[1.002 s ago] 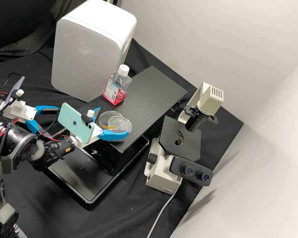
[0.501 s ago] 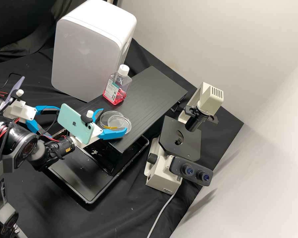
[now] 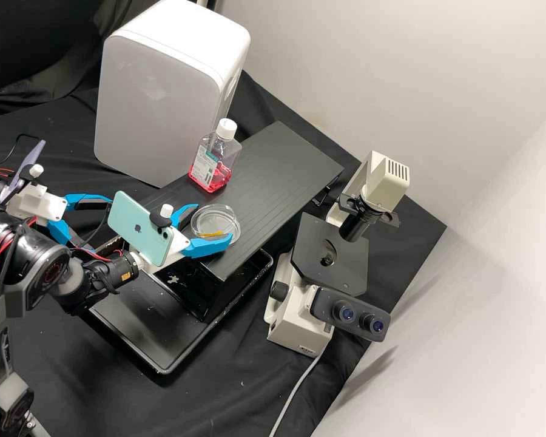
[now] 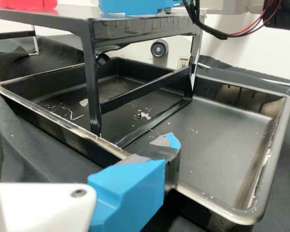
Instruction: Place the lid on the petri dish
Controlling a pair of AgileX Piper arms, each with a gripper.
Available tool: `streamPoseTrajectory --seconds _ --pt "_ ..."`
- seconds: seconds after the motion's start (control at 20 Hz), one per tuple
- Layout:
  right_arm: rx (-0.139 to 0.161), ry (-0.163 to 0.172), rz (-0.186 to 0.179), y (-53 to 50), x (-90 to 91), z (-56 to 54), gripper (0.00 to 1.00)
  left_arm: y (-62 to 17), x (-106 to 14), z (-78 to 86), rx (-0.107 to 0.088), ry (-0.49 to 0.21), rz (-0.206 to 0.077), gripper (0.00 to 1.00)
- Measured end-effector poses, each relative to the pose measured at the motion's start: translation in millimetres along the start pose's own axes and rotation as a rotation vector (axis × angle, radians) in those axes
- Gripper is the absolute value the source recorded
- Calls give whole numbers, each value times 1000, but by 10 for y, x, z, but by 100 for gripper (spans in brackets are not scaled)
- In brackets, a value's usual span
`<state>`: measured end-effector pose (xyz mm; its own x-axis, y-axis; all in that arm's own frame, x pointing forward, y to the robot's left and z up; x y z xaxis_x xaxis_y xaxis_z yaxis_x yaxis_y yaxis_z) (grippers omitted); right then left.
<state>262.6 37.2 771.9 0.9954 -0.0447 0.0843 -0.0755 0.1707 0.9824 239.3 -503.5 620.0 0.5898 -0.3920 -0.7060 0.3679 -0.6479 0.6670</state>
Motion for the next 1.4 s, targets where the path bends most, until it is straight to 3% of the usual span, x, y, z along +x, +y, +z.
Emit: streamPoseTrajectory --seconds 0.55,0.6,0.95,1.4 --pt "7 -9 7 16 7 23 0 -1 2 6 5 -2 -1 100" --pt "7 -9 6 16 7 23 100 -1 2 6 5 -2 -1 100" --pt "12 -32 11 -10 26 68 100 -1 2 4 4 0 0 100" --pt "20 -34 20 1 40 76 100 1 2 0 2 5 2 100"
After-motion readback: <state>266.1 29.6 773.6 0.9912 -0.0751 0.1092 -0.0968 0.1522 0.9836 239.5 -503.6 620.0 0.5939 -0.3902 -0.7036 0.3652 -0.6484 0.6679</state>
